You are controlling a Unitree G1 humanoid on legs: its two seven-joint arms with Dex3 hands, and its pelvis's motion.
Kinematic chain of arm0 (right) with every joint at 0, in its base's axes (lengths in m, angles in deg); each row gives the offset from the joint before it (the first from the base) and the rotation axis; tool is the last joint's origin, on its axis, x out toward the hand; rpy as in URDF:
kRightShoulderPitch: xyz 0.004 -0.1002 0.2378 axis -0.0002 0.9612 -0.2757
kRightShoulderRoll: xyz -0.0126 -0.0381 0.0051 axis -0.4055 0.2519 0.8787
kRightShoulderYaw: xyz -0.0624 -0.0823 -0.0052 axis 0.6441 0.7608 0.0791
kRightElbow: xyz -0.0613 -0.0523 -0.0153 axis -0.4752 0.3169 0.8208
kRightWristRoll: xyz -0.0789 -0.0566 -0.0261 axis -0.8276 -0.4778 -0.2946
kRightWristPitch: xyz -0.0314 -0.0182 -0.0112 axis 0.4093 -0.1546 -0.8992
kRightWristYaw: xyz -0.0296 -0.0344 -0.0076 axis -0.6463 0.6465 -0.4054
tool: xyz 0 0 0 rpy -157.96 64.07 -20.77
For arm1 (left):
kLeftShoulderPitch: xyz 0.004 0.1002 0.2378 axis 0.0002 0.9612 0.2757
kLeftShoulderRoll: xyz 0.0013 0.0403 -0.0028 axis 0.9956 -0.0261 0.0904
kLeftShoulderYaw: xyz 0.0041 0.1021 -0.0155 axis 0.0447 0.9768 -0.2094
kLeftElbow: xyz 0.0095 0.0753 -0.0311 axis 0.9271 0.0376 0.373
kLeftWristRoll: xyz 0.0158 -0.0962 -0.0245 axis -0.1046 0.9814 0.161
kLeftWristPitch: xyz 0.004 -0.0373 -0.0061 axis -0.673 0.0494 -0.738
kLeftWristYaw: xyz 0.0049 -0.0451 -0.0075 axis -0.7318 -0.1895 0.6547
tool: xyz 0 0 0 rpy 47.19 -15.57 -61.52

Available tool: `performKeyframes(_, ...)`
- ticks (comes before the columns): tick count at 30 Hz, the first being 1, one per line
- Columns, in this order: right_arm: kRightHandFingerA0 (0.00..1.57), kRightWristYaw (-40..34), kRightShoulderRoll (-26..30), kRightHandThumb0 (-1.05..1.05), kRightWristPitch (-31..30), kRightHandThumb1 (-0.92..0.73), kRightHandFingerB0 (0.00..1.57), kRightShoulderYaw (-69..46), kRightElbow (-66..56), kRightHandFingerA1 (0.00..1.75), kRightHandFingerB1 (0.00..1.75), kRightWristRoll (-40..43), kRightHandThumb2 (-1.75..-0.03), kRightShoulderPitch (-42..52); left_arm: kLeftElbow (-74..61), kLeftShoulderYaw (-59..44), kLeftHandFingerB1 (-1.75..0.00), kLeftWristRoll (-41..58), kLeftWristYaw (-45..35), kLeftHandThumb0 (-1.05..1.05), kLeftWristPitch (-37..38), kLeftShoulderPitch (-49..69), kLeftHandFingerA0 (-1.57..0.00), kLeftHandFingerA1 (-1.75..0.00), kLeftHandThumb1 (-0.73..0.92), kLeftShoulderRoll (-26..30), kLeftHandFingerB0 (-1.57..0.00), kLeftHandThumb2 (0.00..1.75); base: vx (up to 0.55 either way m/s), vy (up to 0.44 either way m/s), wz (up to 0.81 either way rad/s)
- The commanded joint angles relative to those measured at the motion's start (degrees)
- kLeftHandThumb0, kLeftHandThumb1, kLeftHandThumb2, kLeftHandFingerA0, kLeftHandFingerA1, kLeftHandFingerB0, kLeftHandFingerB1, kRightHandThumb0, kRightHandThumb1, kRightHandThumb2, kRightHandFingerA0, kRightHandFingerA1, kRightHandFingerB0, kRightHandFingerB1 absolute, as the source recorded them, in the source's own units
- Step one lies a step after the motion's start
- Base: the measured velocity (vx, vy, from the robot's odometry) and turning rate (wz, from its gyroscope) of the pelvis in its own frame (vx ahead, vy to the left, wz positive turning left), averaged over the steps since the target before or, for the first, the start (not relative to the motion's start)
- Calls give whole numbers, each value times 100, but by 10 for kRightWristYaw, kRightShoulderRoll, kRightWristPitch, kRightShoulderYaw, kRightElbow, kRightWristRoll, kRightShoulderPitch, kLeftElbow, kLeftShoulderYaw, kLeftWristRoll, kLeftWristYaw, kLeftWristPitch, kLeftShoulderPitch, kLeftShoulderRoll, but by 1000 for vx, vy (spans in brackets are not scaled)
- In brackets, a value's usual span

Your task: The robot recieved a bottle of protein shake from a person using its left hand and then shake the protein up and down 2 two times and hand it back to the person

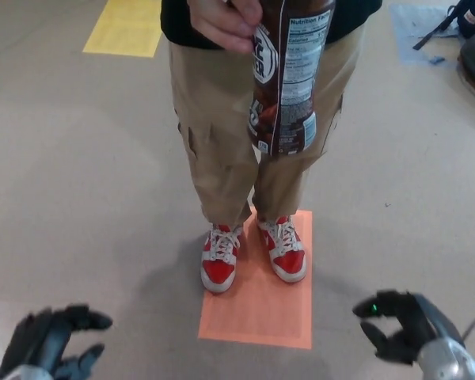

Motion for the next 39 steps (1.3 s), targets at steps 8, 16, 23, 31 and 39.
performKeyframes(8,89,-165,0,-47,111,-74,74,61,86,66,45,-73,-72,-46,-237,-43,-39,120,-206,-29,59,-37,-70,-43,68,50,-56,61,20,-3,0)
performKeyframes(16,90,-174,-2,-45,122,-71,76,61,92,66,46,-73,-74,-42,-443,-75,-48,309,-428,-34,-218,-123,0,-48,27,80,0,87,0,0,0)
performKeyframes(23,90,-178,-1,-47,125,-74,75,64,95,69,46,-79,-72,-39,-556,-61,-4,370,-489,-76,-423,-234,0,-3,46,112,0,80,0,0,0)
performKeyframes(31,90,-179,-3,-45,122,-72,76,61,95,64,46,-75,-69,-35,-543,-62,0,421,-512,-81,-568,-330,0,0,48,100,0,83,0,0,0)
performKeyframes(39,91,-178,-6,-45,124,-73,76,60,95,65,46,-74,-71,-34,-496,-52,0,414,-529,-84,-644,-403,0,0,55,77,0,58,0,0,0)
